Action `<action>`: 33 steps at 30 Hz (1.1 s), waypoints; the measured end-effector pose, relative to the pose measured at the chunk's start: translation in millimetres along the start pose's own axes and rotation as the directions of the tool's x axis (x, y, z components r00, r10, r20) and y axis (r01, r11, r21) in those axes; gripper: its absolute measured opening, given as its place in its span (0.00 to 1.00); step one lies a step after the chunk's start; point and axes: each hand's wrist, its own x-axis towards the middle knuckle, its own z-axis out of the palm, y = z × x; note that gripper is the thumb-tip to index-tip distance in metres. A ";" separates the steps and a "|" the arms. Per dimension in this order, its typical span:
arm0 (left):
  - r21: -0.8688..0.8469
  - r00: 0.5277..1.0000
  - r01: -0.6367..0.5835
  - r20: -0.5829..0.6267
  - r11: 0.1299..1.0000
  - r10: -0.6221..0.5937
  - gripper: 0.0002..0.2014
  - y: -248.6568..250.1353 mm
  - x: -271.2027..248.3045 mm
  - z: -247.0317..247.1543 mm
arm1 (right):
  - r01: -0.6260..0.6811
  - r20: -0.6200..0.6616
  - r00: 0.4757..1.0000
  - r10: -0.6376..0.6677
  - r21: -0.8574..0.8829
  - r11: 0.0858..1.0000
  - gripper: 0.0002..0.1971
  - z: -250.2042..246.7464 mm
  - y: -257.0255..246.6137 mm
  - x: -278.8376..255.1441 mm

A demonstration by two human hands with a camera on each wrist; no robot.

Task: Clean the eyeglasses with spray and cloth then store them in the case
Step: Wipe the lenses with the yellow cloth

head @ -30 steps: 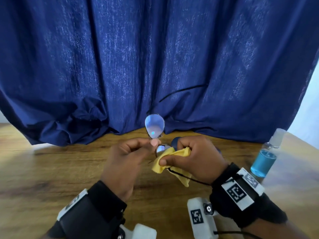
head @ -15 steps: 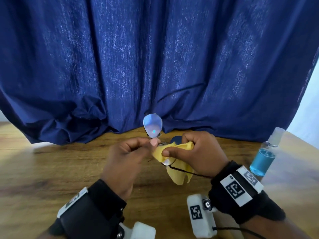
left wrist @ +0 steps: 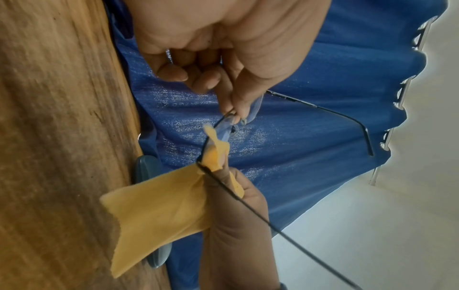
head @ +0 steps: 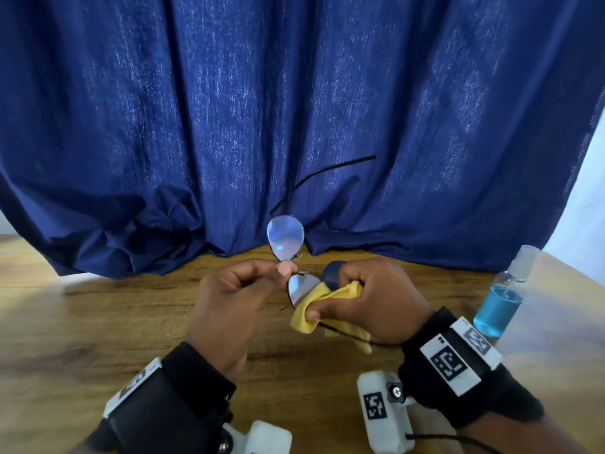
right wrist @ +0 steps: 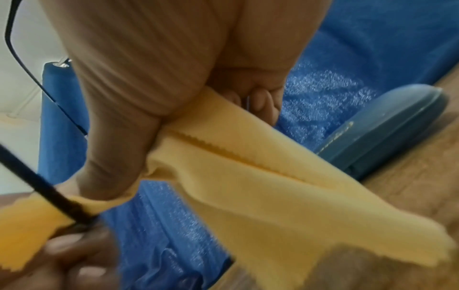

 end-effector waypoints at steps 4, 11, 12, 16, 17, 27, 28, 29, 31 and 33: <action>0.053 1.000 0.001 0.024 0.999 -0.002 0.07 -1.9 -2.4 2.6 | -0.006 -0.044 0.999 0.006 0.005 1.000 0.31 4.5 -0.3 -0.8; 0.064 1.000 -0.019 -0.009 0.998 0.020 0.06 0.9 0.5 -0.9 | 0.022 0.025 0.999 -0.022 -0.011 1.000 0.33 0.3 -0.2 -1.1; 0.075 1.000 -0.025 -0.008 0.997 0.026 0.06 0.7 0.9 -1.7 | 0.020 0.035 0.999 -0.020 -0.010 1.000 0.33 0.8 0.9 -1.3; 0.105 0.999 -0.042 0.029 0.994 0.039 0.05 -3.2 -1.9 2.2 | -0.049 -0.120 0.992 0.046 -0.021 0.999 0.32 -2.8 5.3 2.0; 0.106 0.999 -0.040 0.030 0.994 0.037 0.05 -3.7 -2.8 3.1 | -0.046 -0.134 0.990 0.043 -0.018 0.999 0.31 -2.9 4.7 2.2; 0.073 0.999 -0.036 0.011 0.997 0.035 0.05 -0.5 -1.8 2.4 | -0.019 -0.102 0.995 0.020 0.009 1.000 0.31 0.0 2.7 2.5; 0.081 0.999 -0.037 0.015 0.996 0.036 0.05 -1.0 -2.3 2.6 | -0.009 -0.058 0.998 0.011 0.030 1.000 0.31 1.9 2.2 1.2; 0.094 0.999 -0.039 0.017 0.995 0.038 0.05 -1.8 -2.1 2.5 | -0.011 -0.017 1.000 0.012 0.042 0.999 0.31 2.3 2.7 0.1; 0.106 0.999 -0.040 0.016 0.994 0.039 0.05 -2.4 -1.7 1.9 | -0.054 -0.002 0.999 0.054 0.022 0.998 0.29 -1.7 5.8 0.6; 0.093 0.999 -0.035 0.010 0.995 0.034 0.05 -1.9 -0.6 1.3 | -0.085 -0.067 0.994 0.085 -0.001 0.996 0.29 -5.1 7.6 2.7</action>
